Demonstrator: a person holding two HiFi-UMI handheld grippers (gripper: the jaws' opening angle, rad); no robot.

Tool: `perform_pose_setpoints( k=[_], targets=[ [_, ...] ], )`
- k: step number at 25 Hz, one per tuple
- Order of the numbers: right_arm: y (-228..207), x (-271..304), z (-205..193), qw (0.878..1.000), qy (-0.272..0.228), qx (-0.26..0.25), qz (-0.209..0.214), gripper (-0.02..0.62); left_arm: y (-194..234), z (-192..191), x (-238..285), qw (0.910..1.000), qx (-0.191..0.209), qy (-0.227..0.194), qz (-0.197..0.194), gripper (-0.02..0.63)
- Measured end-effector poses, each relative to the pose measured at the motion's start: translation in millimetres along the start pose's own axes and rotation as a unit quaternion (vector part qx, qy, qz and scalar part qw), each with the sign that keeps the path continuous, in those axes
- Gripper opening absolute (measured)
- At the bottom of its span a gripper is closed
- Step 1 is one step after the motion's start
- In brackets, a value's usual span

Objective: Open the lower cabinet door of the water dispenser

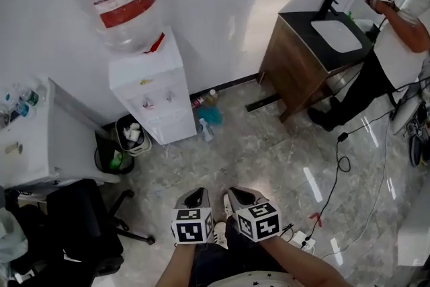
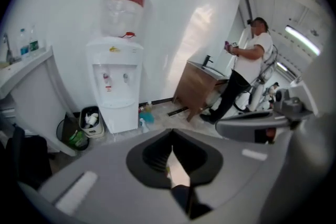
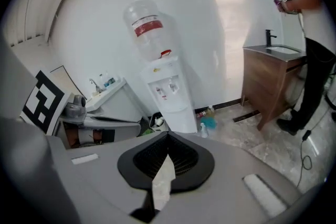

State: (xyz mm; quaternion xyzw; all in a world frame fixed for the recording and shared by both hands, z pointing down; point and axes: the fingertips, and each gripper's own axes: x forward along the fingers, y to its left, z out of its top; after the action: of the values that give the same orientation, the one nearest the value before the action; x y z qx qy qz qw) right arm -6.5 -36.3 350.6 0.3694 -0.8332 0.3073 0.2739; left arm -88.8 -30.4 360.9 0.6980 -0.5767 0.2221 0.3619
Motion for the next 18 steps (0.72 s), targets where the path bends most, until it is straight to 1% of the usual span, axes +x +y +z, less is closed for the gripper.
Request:
perform_pose_setpoints(
  k=[2,4,7,9,12,13,14,18],
  targets=[
    [6,37,13,1.0,0.014,-0.013,0.024,-0.006,30,1,14,0.9992,-0.032,0.003,0.025,0.006],
    [9,81,24,0.998,0.029,-0.027,0.042,-0.006,62,-1,32,0.9965,-0.066,0.007,0.05,0.006],
    [6,160,40,0.997,0.044,-0.045,0.052,-0.006,114,-1,72,0.9905,-0.115,0.006,0.076,0.006],
    [-5,213,47,0.996,0.05,-0.053,0.05,-0.006,147,-2,105,0.9868,-0.137,0.004,0.085,0.006],
    [-32,290,48,0.996,0.058,-0.048,0.039,-0.006,186,-8,160,0.9837,-0.151,0.014,0.096,0.007],
    [-43,315,47,0.996,0.062,-0.046,0.036,0.017,197,-11,179,0.9832,-0.154,0.017,0.097,0.007],
    [-55,340,45,0.996,0.066,-0.048,0.033,0.059,206,-14,197,0.9827,-0.156,0.02,0.098,0.008],
    [-99,431,30,0.995,0.08,-0.066,0.012,0.105,238,-39,262,0.982,-0.155,0.035,0.102,0.006]
  ],
)
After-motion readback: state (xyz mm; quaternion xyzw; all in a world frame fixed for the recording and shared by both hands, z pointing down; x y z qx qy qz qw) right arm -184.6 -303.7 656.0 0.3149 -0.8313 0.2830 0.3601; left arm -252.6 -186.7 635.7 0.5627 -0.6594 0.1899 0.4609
